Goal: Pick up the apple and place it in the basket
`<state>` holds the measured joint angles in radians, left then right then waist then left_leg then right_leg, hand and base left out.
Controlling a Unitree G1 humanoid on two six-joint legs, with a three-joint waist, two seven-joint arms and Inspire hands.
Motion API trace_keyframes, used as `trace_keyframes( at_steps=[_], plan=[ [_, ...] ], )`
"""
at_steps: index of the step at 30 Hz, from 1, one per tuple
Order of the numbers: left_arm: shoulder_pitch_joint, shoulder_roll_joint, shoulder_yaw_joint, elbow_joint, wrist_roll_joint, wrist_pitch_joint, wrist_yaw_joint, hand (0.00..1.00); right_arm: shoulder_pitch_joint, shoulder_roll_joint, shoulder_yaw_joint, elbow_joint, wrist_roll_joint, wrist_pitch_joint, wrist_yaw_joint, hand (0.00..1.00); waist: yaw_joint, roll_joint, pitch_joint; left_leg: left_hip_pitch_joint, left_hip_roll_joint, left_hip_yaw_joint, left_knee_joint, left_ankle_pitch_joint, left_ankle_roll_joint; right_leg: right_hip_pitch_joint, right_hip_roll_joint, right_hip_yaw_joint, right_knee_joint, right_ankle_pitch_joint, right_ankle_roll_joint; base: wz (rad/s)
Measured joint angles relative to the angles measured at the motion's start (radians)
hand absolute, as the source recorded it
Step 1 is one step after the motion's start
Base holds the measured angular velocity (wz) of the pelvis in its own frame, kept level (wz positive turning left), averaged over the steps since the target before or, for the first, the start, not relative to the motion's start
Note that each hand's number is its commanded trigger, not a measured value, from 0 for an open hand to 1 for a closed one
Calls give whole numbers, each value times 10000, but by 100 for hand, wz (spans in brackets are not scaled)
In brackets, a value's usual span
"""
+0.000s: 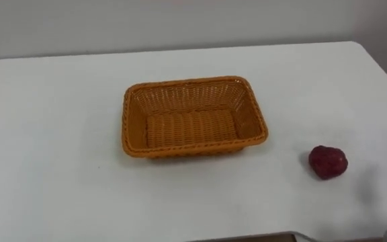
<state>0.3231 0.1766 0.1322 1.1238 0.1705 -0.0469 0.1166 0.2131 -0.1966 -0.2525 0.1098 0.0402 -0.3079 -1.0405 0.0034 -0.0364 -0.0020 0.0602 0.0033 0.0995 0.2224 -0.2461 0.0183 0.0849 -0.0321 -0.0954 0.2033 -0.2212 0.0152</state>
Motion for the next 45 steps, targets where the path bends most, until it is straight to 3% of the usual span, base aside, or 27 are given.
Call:
trace_keyframes(
  at_steps=[3,10,16,27,31,38,43,44,45],
  plan=[
    [-41,72,-140,-30,-2,-16,-1,0,36,-4,527,-64,-139,-51,500,0,25,18,-24,22,0,-63,-15,0,0,52,-8,-168,-15,1,1,9],
    [-178,110,-529,-7,-17,-68,-108,0,88,-14,1995,42,-413,-49,2082,0,150,132,128,95,-16,-193,-18,0,-1,210,-11,-269,-212,17,8,5],
    [-273,112,-750,-8,-6,-59,-104,0,184,-21,2636,359,-557,61,3072,0,238,277,83,68,-9,-201,-19,8,-13,203,-20,-403,-211,17,8,0],
    [-429,112,-798,71,-24,298,-246,0,277,-24,3130,1116,-849,501,4600,0,282,-16,84,199,8,-194,-14,21,-34,334,-21,-440,-199,29,-10,0],
    [-430,113,-980,68,-15,470,-348,0,308,-25,3160,1155,-861,698,4808,0,267,7,74,192,9,-192,-7,21,-34,360,-21,-441,-197,32,-15,0],
    [-377,113,-976,-83,-33,484,-395,0,619,-25,3159,1828,-829,775,4947,0,219,78,-46,246,12,-185,-3,21,-34,433,-17,-419,-204,36,-20,0],
    [-367,119,-980,-163,-25,471,-519,0,615,-29,3151,2032,-868,677,4965,0,85,68,-38,275,17,-186,7,21,-34,445,-19,-439,-201,36,-20,0],
    [-366,119,-980,-180,-26,468,-599,0,616,-29,3151,2044,-868,677,4965,25,58,57,-38,268,17,-186,6,20,-34,448,-20,-438,-194,36,-20,0],
    [-357,120,-979,-232,-24,468,-646,0,628,-29,3152,2048,-885,676,4965,100,29,47,-35,246,17,-186,10,20,-34,449,-21,-442,-191,36,-20,0]
  ],
)
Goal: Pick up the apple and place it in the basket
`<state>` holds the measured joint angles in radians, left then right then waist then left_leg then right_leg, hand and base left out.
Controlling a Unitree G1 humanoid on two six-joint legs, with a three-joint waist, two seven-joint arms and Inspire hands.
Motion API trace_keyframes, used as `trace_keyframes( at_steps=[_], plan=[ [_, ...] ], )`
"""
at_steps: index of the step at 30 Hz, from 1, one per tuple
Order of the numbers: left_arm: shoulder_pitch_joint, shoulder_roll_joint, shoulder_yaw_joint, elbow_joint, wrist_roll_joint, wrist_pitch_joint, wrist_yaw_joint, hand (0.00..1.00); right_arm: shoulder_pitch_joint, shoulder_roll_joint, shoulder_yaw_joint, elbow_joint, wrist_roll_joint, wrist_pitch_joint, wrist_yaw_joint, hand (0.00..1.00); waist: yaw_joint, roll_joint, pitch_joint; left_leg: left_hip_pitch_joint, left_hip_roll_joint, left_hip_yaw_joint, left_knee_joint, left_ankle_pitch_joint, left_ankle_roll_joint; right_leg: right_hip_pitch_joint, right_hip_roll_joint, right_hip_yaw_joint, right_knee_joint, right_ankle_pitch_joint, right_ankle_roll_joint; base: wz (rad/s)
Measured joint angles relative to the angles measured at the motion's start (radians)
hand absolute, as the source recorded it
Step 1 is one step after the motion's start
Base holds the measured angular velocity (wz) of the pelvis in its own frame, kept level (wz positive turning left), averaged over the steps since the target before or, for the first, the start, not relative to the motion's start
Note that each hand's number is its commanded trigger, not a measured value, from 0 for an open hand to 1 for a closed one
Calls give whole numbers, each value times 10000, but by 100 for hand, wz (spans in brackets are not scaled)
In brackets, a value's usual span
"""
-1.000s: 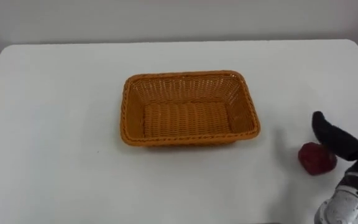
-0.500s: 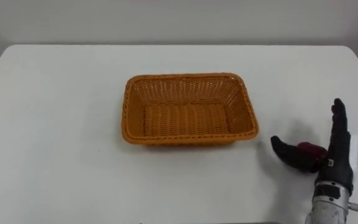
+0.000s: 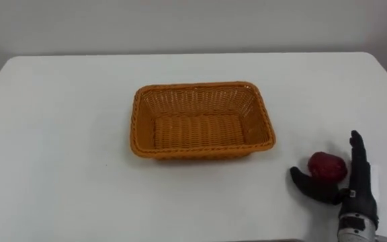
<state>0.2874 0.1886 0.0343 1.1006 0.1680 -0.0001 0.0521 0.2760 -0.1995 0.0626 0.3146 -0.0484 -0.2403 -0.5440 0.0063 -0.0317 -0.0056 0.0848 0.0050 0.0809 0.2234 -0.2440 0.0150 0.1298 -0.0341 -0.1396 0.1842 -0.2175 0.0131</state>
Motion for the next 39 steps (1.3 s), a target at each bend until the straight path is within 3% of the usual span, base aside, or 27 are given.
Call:
trace_keyframes(
  at_steps=[7,11,17,26,32,39],
  plan=[
    [5,31,11,-137,-7,-68,-237,0,32,-5,-238,182,-127,-202,-207,100,-37,-23,9,-14,2,1,-7,-1,0,-5,0,-6,-1,2,-3,0],
    [11,36,20,-139,0,-144,-232,0,-103,-9,-590,879,-500,-644,-635,100,-40,-32,12,-15,3,3,-14,-2,-1,-9,1,-3,-8,2,-3,0],
    [13,41,15,-99,-11,-170,-125,0,-223,-11,-648,1154,-732,-756,-1203,100,-21,-31,10,-21,9,-8,-15,-3,-2,-2,11,-8,-14,2,-3,0],
    [17,97,-12,-11,1,-215,-31,0,-250,-6,-548,896,-673,-657,-1326,100,17,-78,10,88,6,-4,-23,-3,-2,73,12,7,-6,2,-4,0],
    [-9,95,-10,118,-14,-208,-42,0,-185,6,-339,-229,-397,-198,-1079,100,60,111,33,151,3,35,-176,2,-5,80,11,22,12,4,-6,0],
    [-31,76,-26,404,5,-205,117,0,-234,8,-224,-1719,-430,-210,-1088,100,280,167,91,189,-8,6,-173,38,-12,76,8,-10,-18,3,-5,0]
  ],
)
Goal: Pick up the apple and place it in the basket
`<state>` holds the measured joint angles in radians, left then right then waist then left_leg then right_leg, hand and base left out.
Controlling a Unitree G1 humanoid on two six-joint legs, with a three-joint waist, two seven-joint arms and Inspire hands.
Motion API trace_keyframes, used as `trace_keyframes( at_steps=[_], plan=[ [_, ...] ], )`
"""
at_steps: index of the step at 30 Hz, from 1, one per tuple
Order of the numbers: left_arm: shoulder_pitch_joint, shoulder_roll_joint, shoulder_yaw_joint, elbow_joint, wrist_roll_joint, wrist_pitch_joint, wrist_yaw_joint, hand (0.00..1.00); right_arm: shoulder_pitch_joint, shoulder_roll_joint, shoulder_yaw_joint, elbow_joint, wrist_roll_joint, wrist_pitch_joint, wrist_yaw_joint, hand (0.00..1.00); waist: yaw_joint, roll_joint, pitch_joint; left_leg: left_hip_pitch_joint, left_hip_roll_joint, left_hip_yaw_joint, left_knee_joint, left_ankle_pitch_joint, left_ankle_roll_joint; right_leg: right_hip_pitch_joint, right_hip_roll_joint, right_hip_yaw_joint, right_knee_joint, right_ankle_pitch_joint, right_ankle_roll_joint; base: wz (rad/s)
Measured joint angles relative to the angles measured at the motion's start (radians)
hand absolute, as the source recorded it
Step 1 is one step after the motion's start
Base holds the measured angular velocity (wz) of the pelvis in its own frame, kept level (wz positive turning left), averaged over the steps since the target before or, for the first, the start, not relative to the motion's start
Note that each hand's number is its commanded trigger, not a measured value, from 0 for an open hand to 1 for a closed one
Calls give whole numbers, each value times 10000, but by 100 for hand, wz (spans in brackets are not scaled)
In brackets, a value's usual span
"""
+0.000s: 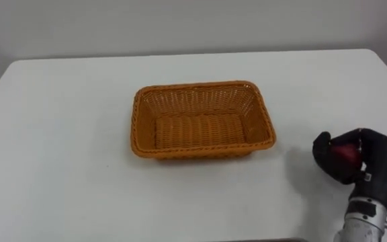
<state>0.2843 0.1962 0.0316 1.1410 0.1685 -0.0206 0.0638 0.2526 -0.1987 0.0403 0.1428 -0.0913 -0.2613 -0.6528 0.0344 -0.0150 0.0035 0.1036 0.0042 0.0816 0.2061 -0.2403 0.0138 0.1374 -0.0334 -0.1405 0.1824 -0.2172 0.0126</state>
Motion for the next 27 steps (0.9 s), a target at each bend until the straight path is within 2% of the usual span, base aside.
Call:
trace_keyframes(
  at_steps=[7,12,17,22,23,24,25,27],
  plan=[
    [-45,-65,-12,280,0,-16,-66,0,-215,-6,104,-1275,-2,9,346,100,29,-96,26,-63,6,7,-2,0,0,-159,4,3,11,0,0,0],
    [-99,-78,-46,269,3,-6,-90,0,-412,-6,213,-1748,-5,18,456,100,97,-135,-1,-84,3,3,-4,0,1,-164,-1,-2,27,1,1,0],
    [-128,-114,-179,235,4,82,-266,0,-466,-41,428,-2366,-21,41,730,100,207,-58,-20,-85,10,5,-4,2,-2,-219,3,22,28,0,1,0],
    [-178,-114,-392,268,-10,96,-353,0,-466,-225,1061,-2995,-330,223,1419,100,289,-53,-26,-137,8,6,13,4,-3,-196,-1,23,46,1,0,0],
    [-192,-114,-468,268,-3,94,-378,0,-467,-262,1215,-3109,-383,224,1594,51,323,-53,-26,-155,6,-5,14,5,-2,-184,-3,22,45,1,0,0],
    [-195,-114,-476,268,-7,89,-395,0,-466,-292,1306,-3158,-384,224,1657,35,332,-59,-35,-184,6,-16,17,5,-2,-184,-3,14,40,1,0,4],
    [-216,-100,-475,264,2,87,-458,0,-470,-358,1458,-3229,-413,224,1812,2,383,-87,-57,-216,4,-16,24,5,-2,-193,-3,4,36,1,0,0],
    [-257,-99,-482,236,3,78,-558,0,-490,-418,1655,-3239,-592,234,2104,0,512,-118,-72,-237,5,-13,45,5,-2,-200,-3,1,30,1,0,2]
  ],
)
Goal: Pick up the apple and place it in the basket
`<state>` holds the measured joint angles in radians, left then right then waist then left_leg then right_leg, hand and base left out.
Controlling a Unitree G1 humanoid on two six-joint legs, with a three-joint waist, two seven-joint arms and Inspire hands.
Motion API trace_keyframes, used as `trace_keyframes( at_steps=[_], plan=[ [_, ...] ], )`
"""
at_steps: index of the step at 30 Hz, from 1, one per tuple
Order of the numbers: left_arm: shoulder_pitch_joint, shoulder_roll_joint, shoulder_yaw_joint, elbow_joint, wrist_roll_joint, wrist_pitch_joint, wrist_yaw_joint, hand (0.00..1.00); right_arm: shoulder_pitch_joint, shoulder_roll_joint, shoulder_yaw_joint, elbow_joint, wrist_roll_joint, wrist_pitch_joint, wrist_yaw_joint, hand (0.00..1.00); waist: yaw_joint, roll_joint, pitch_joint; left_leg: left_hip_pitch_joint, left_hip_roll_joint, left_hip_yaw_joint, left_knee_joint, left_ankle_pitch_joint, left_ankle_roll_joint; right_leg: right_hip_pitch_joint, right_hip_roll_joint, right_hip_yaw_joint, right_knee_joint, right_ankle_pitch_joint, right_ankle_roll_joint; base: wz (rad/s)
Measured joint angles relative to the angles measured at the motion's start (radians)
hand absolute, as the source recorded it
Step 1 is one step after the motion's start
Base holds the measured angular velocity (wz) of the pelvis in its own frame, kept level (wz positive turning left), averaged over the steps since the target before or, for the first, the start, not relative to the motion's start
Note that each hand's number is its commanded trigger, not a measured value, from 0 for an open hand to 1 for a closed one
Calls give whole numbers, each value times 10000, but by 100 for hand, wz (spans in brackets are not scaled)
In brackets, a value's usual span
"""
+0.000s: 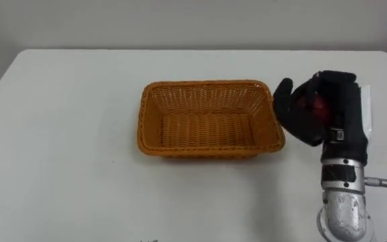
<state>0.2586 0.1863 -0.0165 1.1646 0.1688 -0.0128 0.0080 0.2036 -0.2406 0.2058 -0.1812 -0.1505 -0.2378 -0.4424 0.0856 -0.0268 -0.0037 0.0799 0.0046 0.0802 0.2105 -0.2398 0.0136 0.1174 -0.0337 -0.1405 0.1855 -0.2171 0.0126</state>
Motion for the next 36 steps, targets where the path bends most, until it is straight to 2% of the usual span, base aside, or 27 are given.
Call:
trace_keyframes(
  at_steps=[6,14,20,34,36],
  plan=[
    [-8,-1,-11,-83,2,1,-30,0,-55,-7,365,2,-324,21,733,0,47,-36,34,-61,1,-43,30,0,0,-6,-4,-81,-11,0,0,2],
    [-20,6,-238,-254,-7,-1,-7,0,-56,-12,599,2,-566,202,1662,0,78,-84,39,-192,-2,-50,77,0,0,-113,-6,-87,-9,8,-8,0],
    [5,19,-665,-228,-23,26,0,0,-85,-8,888,1,-556,242,1892,0,81,-186,84,-193,-1,-72,73,0,0,-112,-3,-114,-14,8,-8,0],
    [7,28,-845,-229,-101,152,-49,0,-271,-7,878,-1,-515,442,2056,0,157,-224,82,-217,-5,-228,125,0,-1,-37,-8,-299,-16,9,-8,3],
    [11,39,-833,-231,-116,152,-106,0,-296,-7,838,-1,-503,445,2048,0,77,-230,77,-246,-12,-283,130,0,-1,-40,-10,-327,-15,9,-7,7]
  ],
)
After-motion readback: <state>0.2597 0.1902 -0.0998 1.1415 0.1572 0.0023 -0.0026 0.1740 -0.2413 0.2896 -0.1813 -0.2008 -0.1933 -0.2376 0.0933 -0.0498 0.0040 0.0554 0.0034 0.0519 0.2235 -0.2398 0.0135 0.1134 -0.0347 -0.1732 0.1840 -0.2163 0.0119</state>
